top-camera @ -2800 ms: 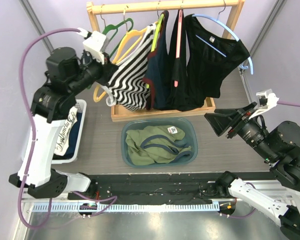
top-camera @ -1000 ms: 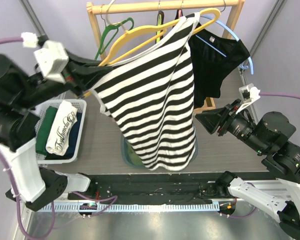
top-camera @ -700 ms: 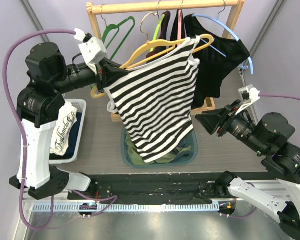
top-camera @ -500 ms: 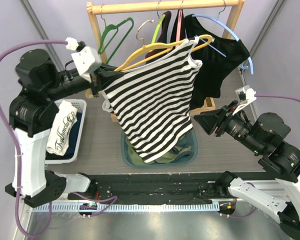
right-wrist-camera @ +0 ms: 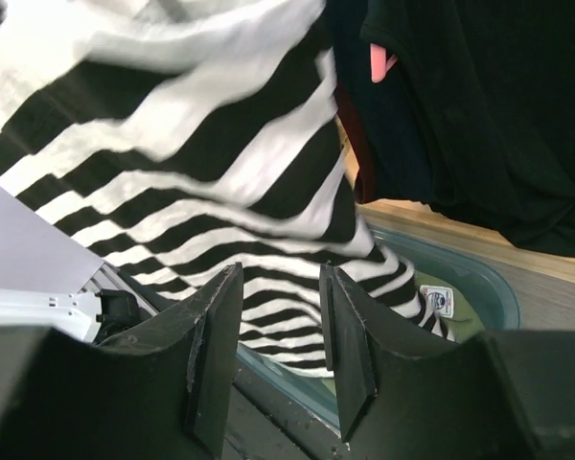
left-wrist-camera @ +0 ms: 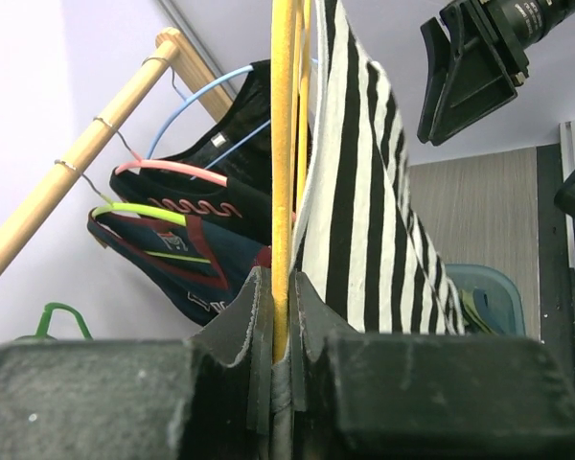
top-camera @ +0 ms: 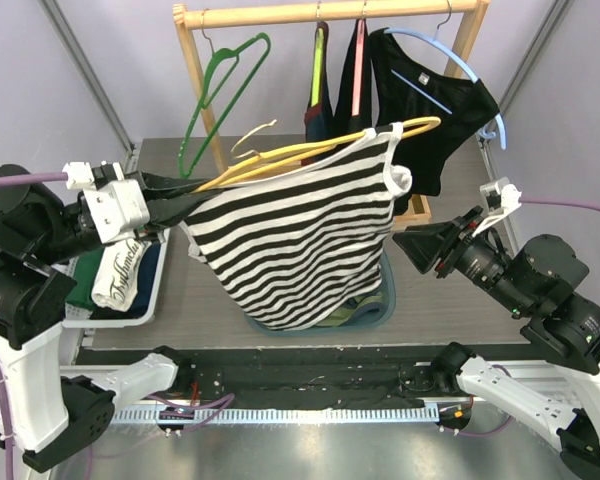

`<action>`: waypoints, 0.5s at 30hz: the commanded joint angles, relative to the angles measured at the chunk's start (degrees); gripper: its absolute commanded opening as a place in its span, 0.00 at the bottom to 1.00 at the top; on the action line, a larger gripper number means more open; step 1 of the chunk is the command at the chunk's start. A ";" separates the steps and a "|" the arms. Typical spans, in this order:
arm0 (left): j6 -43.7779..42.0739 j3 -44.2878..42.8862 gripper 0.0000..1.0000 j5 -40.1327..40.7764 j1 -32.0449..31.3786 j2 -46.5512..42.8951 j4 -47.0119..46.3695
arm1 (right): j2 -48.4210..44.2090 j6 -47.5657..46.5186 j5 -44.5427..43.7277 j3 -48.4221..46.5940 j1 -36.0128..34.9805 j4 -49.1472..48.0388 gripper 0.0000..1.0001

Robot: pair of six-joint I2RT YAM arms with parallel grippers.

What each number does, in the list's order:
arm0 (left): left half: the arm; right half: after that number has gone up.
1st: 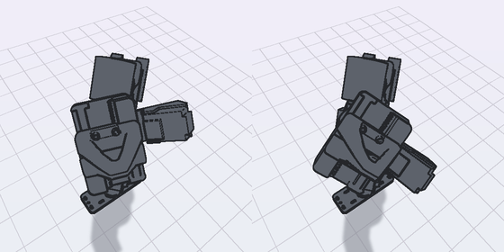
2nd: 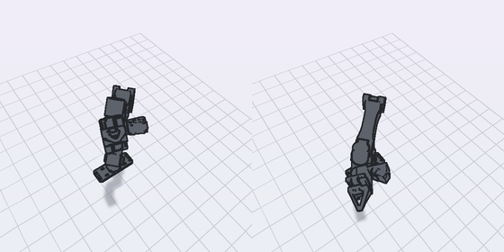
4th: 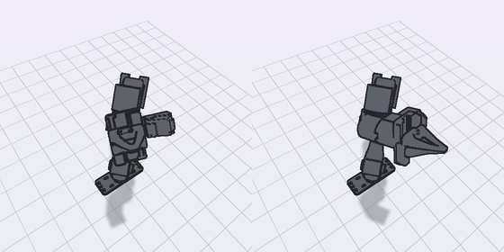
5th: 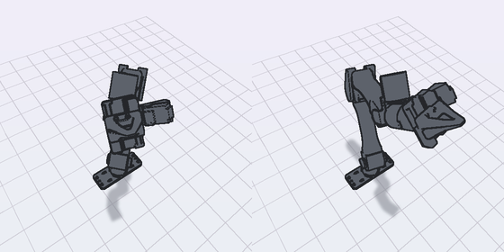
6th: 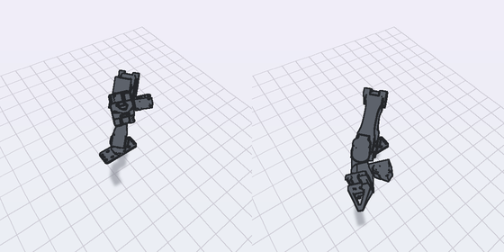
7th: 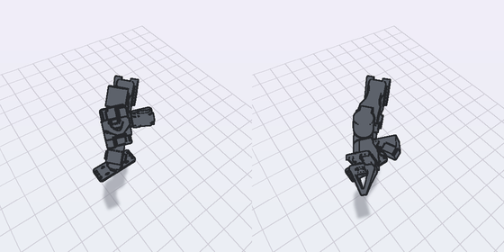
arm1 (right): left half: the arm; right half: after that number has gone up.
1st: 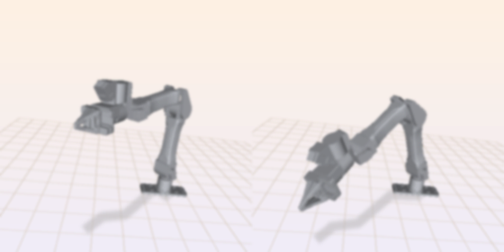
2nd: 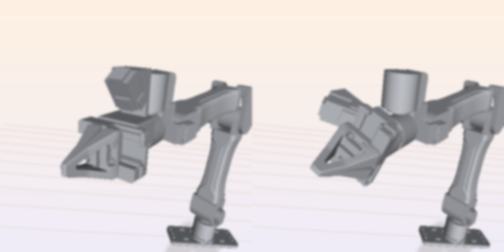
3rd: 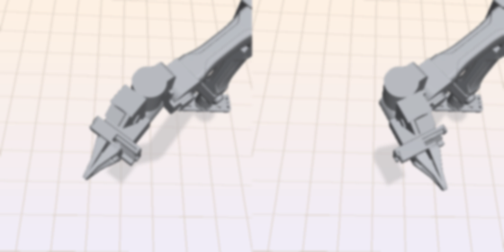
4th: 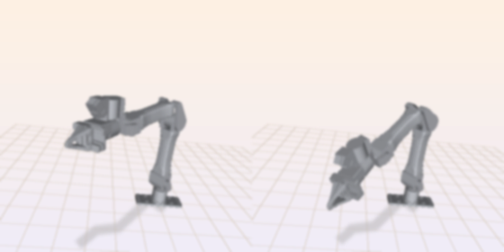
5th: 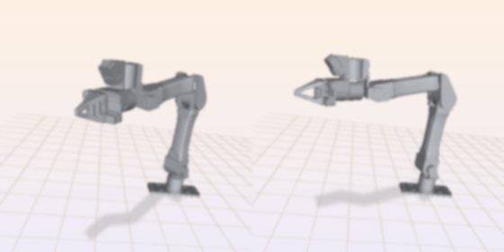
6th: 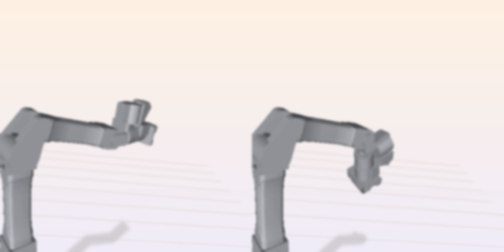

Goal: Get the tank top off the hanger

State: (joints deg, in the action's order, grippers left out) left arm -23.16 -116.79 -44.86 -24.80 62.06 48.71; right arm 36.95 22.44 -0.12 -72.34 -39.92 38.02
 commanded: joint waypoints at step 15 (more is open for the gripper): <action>-9.72 0.43 0.00 0.66 -0.17 -0.27 2.00 | 0.93 -0.20 2.31 4.83 0.11 -6.46 0.46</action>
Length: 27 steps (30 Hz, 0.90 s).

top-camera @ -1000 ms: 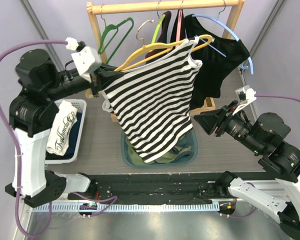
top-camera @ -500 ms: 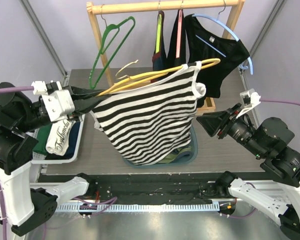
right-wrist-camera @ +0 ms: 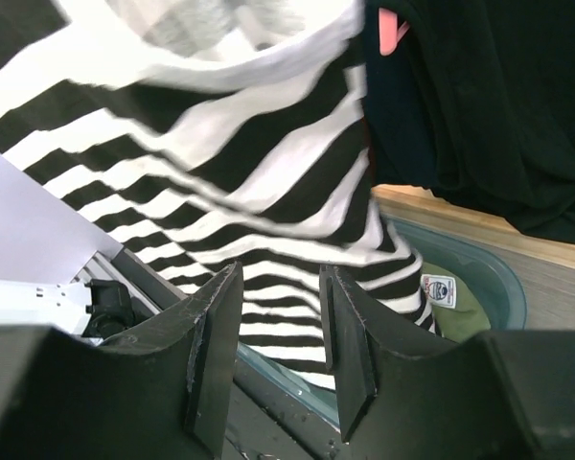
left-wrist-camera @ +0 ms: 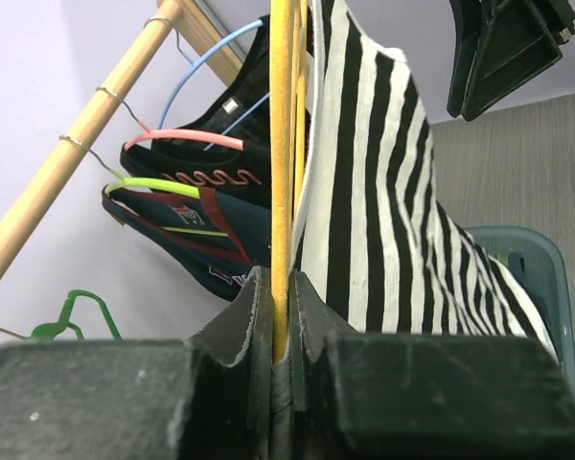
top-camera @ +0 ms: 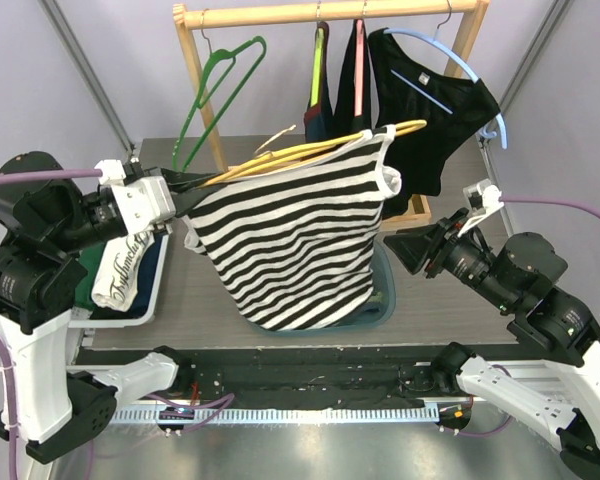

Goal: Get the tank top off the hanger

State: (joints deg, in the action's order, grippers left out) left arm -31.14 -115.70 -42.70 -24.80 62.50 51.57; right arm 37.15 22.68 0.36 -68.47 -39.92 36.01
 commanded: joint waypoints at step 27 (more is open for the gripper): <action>2.31 19.37 0.00 -4.50 0.36 -8.97 -1.30 | 5.13 -1.94 12.74 -6.24 0.11 -11.22 0.62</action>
State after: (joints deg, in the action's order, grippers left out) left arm -30.13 -95.53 -44.80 -24.67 54.59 54.70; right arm 40.95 19.88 11.84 -74.74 -39.90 29.45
